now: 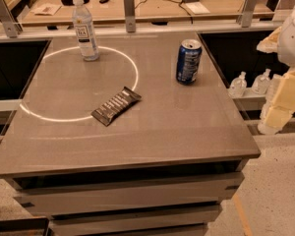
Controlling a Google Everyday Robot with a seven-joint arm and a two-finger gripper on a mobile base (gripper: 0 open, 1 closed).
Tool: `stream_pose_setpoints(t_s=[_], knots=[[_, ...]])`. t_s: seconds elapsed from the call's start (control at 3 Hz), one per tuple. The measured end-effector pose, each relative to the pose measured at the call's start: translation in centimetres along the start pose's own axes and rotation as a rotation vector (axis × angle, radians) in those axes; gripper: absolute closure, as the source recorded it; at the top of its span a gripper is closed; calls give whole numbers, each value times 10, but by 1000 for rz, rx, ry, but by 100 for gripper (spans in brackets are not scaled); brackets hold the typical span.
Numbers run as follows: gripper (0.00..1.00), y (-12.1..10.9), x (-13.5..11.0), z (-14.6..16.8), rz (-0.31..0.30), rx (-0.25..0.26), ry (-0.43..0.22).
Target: Move pepsi can near rxbar chocolate
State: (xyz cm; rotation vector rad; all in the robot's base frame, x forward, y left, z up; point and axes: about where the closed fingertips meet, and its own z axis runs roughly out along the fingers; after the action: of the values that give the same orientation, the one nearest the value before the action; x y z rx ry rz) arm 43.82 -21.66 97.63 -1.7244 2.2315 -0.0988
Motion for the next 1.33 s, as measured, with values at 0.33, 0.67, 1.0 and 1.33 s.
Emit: stream_pose_setpoints(t_s=[0.33, 0.67, 1.0, 1.33], knots=[[0, 0, 0, 0, 0, 0, 0], [0, -2, 3, 0, 27, -15, -48], [0, -18, 26, 8, 56, -25, -189], [0, -28, 56, 26, 28, -52, -411]])
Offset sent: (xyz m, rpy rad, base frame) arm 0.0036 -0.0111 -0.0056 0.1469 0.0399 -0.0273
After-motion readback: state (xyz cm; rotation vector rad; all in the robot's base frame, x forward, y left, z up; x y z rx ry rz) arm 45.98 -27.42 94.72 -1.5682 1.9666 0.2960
